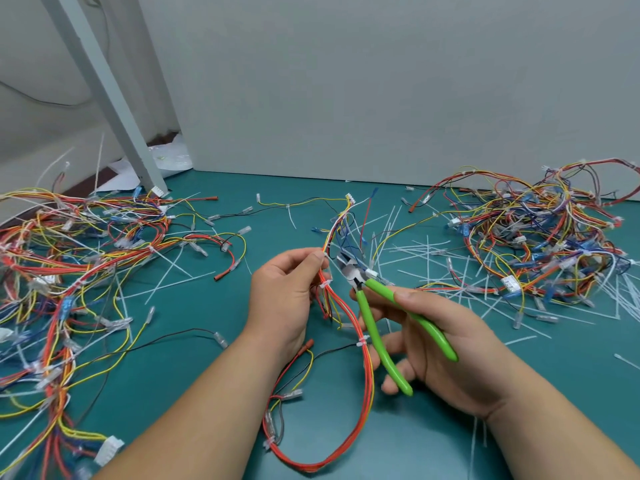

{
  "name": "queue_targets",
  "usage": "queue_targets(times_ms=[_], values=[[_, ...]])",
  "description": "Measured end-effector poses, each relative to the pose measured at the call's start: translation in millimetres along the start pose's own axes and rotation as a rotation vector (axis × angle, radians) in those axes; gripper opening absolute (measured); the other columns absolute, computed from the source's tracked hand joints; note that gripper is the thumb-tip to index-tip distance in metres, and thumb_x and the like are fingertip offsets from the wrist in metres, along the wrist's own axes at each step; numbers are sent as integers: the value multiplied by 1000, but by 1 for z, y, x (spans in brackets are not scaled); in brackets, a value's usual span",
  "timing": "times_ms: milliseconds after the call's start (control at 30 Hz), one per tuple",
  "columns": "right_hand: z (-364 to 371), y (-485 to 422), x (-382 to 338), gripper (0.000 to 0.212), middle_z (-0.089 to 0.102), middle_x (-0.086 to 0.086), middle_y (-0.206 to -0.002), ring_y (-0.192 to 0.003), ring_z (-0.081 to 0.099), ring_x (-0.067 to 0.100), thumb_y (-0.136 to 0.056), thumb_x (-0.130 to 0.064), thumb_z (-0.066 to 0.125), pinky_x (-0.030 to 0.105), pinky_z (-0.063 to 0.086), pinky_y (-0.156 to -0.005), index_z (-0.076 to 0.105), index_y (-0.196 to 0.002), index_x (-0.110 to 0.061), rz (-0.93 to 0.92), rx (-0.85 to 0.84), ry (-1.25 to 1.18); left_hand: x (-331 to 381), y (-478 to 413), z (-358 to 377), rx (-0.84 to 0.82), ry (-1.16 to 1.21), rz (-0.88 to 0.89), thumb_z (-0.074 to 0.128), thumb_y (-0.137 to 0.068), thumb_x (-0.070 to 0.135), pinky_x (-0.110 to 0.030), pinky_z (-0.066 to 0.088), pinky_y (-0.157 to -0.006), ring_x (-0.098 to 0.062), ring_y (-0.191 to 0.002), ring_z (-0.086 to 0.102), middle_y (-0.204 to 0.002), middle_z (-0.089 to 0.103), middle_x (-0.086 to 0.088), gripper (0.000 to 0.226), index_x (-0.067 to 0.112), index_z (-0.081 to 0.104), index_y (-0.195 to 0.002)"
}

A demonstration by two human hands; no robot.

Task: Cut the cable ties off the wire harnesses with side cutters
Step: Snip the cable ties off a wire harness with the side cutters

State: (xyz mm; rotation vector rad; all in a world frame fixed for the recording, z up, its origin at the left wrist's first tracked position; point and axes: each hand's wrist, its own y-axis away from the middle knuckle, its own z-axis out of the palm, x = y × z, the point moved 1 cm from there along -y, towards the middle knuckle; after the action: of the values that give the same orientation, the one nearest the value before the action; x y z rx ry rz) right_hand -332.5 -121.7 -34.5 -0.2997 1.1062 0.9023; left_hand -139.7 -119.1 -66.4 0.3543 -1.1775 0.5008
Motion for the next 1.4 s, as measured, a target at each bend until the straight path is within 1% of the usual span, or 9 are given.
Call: queue_targets(times_ms=[300,433,600,700,800,967,1233,1333,1400], values=[[6,-3,3,65,59,14,-104,-66,64,34,-79,-40,66,37,56,-48,61,-125,5,86,-4,-47,0,2,0,-31,60,-29,77,-82,17,-36,54,-72,-20,-66,63,-76,71,-9,4,14,80,-83],[7,-6,2,75,58,15,-104,-66,66,35,-73,-43,70,34,52,-45,55,-129,6,53,22,-81,0,4,0,-50,23,-11,82,-67,30,-31,47,-60,-17,-59,58,-73,68,-8,23,14,80,-84],[7,-8,3,53,59,14,-104,-67,66,34,-81,-39,67,33,51,-47,65,-122,-6,44,46,-67,1,4,-1,-78,38,-3,84,-65,27,-23,50,-56,-13,-58,61,-69,69,-5,20,15,81,-80],[8,-8,4,51,60,11,-99,-67,66,34,-81,-38,66,35,53,-47,68,-118,-5,9,67,-81,0,3,-2,-100,46,-22,89,-68,21,-30,54,-61,-18,-62,63,-71,71,-7,16,15,81,-80],[8,-9,5,42,61,10,-100,-66,66,32,-84,-32,68,31,51,-43,71,-116,-5,-71,116,-47,-1,3,-2,-117,7,-13,83,-73,20,-27,45,-58,-17,-64,62,-73,72,-7,8,19,81,-80],[10,-9,6,36,69,5,-101,-70,68,31,-85,-34,63,34,53,-48,75,-111,-12,-140,189,106,-2,3,-2,-139,-21,-14,83,-71,22,-18,43,-53,-12,-65,64,-79,75,-5,15,23,81,-86],[16,-8,5,34,62,14,-82,-68,68,27,-83,-37,64,33,52,-49,76,-110,-20,-154,204,209,-2,3,-2,-150,-72,-18,84,-71,26,-23,45,-59,-15,-69,67,-87,77,-14,19,17,81,-87],[18,-7,6,30,60,18,-85,-67,68,28,-84,-36,62,32,52,-48,76,-107,-21,-153,189,204,-2,3,-1,-147,-73,-9,86,-69,25,-28,45,-64,-17,-69,63,-85,77,-13,19,17,81,-87],[18,-7,7,27,62,17,-89,-66,68,28,-84,-36,62,32,52,-47,76,-103,-23,-148,187,200,-2,3,-1,-154,-84,4,90,-67,23,-23,46,-62,-15,-68,62,-79,76,-10,21,17,82,-85]])
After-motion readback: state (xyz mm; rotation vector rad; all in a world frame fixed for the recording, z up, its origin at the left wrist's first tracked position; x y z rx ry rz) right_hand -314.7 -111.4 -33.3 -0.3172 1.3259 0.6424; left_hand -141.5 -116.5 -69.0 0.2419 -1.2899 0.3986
